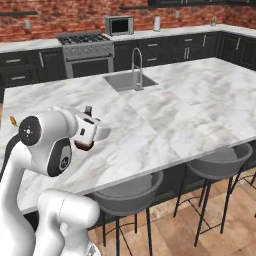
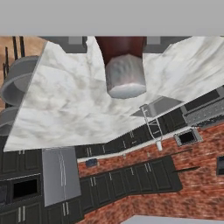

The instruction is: Move the ketchup and ketchup from the cabinet to the dining counter.

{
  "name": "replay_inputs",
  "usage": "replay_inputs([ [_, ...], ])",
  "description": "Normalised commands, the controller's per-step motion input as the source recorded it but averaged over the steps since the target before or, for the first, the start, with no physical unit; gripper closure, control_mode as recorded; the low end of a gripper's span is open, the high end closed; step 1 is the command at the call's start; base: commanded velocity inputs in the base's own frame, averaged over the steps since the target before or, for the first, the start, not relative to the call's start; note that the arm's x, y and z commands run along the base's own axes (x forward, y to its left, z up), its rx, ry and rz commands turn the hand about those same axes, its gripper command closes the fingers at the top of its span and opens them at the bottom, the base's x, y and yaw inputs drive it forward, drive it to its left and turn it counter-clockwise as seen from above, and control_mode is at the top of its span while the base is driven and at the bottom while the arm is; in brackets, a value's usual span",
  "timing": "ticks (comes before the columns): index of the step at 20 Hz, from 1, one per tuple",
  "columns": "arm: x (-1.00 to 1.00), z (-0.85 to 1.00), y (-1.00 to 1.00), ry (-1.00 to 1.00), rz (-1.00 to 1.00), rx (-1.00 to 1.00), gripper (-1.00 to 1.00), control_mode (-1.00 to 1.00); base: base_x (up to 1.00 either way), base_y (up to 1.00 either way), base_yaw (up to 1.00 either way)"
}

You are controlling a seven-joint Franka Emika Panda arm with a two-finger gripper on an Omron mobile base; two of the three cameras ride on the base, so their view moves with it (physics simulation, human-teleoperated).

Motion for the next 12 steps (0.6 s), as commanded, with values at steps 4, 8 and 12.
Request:
replay_inputs([
  [4, 0.00, 0.00, 0.00, 0.00, 0.00, 0.00, 1.00, 1.00, 0.02, 0.00, 0.00],
  [8, 0.00, 0.00, 0.00, 0.00, 0.00, 0.00, 1.00, 1.00, 0.05, -0.04, 0.00],
  [12, 0.00, 0.00, 0.00, 0.00, 0.00, 0.00, 1.00, 1.00, 0.01, -0.08, 0.09],
])
